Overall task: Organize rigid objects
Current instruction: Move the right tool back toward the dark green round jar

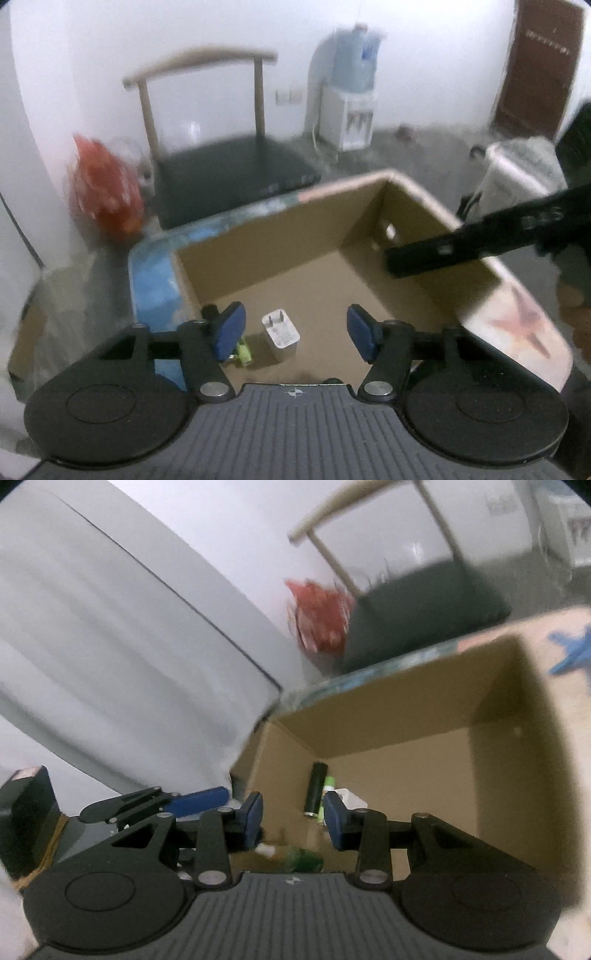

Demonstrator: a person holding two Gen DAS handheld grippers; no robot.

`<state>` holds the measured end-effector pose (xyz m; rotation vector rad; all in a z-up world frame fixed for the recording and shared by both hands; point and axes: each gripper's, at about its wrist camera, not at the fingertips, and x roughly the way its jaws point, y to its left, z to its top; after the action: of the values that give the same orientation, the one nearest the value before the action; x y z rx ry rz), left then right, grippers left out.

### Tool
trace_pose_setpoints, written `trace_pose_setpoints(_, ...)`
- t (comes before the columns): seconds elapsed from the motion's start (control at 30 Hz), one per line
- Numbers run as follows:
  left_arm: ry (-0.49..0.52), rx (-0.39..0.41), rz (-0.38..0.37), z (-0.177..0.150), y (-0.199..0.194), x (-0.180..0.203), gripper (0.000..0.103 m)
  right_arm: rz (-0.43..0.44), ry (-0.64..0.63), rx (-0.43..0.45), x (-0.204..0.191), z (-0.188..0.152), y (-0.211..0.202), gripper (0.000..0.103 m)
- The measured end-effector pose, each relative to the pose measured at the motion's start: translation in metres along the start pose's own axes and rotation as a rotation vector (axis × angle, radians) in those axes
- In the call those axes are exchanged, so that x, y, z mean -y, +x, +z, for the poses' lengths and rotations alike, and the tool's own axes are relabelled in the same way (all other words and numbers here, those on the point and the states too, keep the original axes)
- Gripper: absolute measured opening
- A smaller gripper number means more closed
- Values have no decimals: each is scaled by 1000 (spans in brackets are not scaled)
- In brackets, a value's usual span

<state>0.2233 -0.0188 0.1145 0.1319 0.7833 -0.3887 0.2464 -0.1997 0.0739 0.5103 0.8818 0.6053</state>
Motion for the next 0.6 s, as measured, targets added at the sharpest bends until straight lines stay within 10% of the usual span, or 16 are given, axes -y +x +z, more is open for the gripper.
trace_pose_setpoints(0.3, 47, 188, -32, -71, -65, 46, 68, -72, 8, 176, 14, -107, -88, 43)
trace_pose_setpoints(0.6, 141, 130, -105, -123, -15, 123, 68, -146, 135, 162, 57, -166, -82, 48)
